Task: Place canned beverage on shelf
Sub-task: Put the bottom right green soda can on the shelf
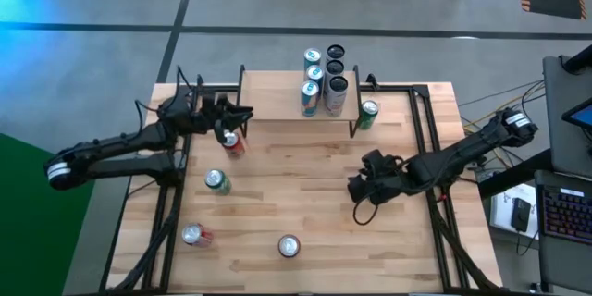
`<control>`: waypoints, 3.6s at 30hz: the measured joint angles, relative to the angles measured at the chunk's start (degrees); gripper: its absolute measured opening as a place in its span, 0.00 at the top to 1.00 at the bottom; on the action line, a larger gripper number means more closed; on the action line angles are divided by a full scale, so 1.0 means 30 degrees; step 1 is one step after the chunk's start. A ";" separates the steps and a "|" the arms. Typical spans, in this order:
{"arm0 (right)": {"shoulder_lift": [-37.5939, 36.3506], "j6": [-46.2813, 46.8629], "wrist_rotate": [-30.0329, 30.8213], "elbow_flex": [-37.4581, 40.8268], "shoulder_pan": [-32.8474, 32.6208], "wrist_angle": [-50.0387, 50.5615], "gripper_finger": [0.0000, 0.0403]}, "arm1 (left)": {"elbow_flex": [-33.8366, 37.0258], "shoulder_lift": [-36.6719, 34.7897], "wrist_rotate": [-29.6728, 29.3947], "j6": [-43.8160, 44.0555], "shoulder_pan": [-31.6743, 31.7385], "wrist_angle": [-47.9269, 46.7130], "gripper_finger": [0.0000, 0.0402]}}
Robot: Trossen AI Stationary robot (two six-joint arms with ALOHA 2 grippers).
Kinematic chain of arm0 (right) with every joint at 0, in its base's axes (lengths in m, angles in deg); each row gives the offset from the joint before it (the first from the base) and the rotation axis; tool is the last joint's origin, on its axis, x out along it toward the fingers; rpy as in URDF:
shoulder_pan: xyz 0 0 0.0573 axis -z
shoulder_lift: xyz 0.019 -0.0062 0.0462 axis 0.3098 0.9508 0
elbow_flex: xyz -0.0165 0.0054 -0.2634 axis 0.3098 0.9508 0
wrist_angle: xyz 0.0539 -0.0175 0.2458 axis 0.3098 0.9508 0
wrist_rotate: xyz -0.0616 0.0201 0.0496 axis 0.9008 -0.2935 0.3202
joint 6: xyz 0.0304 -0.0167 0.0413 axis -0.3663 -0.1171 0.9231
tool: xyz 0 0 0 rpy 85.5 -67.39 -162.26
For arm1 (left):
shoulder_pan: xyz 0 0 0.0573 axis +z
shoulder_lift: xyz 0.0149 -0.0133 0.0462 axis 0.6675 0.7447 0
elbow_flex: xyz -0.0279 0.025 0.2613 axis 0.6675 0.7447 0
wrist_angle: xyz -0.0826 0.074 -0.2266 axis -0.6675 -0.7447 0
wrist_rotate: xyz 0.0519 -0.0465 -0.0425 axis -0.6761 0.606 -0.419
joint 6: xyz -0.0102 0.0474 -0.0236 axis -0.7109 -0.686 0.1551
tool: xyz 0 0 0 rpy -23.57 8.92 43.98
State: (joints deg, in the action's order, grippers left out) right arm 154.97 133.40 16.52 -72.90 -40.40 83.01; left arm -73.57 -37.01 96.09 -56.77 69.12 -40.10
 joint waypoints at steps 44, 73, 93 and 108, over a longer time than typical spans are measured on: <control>0.0116 -0.0241 -0.9447 -0.5103 0.0898 1.2452 0.28 | -0.5937 -0.0037 -0.6783 -0.5523 -0.0299 -2.0965 0.84; -0.0251 -0.2402 -0.8769 -0.2101 0.1213 1.2263 0.03 | -0.6181 -0.0080 -0.7053 -0.4163 -0.0270 -1.7837 0.69; -0.0339 -0.2092 -0.8379 -0.0264 0.1206 0.7245 0.03 | -0.6218 -0.2522 -0.4444 -0.1166 -0.0478 -1.8533 0.69; 0.0650 -0.7805 -0.5676 0.1323 0.1177 0.2014 0.03 | -0.7109 -0.2491 -0.4106 -0.0554 -0.2735 -1.6328 0.67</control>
State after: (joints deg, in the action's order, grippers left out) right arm 156.92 109.98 -0.50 -68.93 -36.87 89.05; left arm -94.89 -44.48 83.77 -58.43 60.91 -89.08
